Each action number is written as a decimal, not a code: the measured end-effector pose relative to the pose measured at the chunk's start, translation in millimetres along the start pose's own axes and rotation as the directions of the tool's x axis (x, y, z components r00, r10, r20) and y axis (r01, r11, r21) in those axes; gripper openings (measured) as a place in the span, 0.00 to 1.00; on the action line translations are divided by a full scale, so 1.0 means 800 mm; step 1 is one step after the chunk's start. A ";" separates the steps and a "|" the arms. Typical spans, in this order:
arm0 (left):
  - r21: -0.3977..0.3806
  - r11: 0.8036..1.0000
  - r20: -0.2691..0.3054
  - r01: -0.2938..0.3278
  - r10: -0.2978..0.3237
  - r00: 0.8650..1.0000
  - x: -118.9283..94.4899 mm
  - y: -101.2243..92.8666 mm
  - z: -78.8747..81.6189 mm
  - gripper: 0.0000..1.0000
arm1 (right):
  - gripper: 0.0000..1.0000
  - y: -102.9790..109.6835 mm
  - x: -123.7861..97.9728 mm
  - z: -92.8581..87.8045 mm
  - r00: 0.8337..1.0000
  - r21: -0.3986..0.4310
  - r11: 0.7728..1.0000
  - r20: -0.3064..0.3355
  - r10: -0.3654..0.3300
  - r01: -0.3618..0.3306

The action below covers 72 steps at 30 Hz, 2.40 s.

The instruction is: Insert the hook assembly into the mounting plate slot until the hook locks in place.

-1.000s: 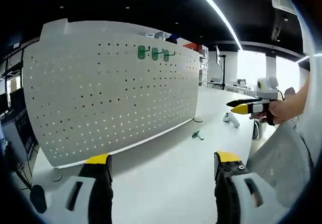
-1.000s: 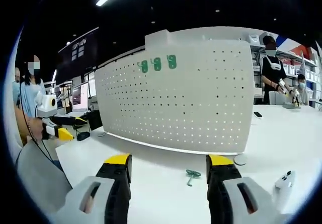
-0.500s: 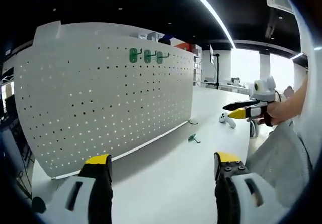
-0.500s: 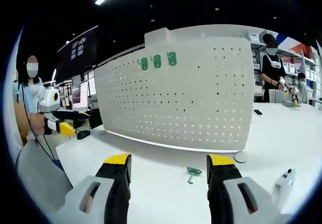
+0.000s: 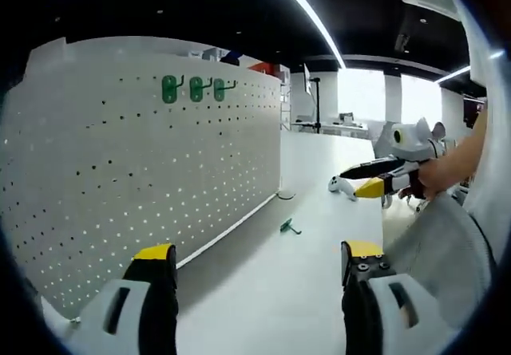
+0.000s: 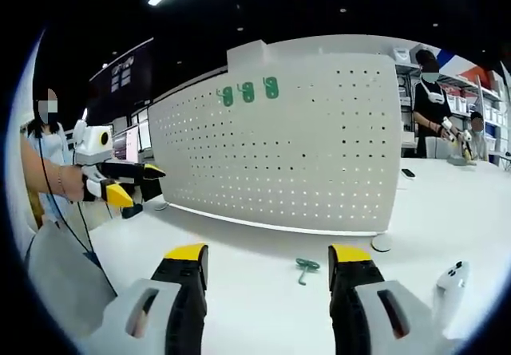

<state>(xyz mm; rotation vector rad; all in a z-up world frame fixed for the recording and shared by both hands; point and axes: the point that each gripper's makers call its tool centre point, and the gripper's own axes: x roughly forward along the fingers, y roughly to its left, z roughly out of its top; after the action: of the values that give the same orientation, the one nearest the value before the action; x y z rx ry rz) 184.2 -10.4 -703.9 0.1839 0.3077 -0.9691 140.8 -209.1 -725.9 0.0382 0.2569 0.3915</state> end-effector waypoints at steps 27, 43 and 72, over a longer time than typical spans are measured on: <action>0.166 0.950 -0.165 0.264 -0.237 0.957 0.094 -0.036 -0.001 0.87 | 0.59 0.006 0.002 -0.004 1.000 0.002 1.000 -0.011 0.016 -0.016; 0.234 0.895 -0.273 0.381 -0.315 0.909 0.130 -0.041 -0.012 0.88 | 0.58 0.005 0.002 -0.006 1.000 0.003 1.000 -0.012 0.014 -0.014; 0.281 0.756 -0.469 0.591 -0.429 0.772 0.214 -0.074 -0.042 0.87 | 0.58 0.007 0.004 -0.010 1.000 0.003 1.000 -0.025 0.018 -0.018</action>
<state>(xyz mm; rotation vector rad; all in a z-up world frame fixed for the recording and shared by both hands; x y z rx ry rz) 219.8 -167.0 -794.3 0.7174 0.5234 -1.5646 139.2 -202.6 -733.7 0.0381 0.2820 0.4094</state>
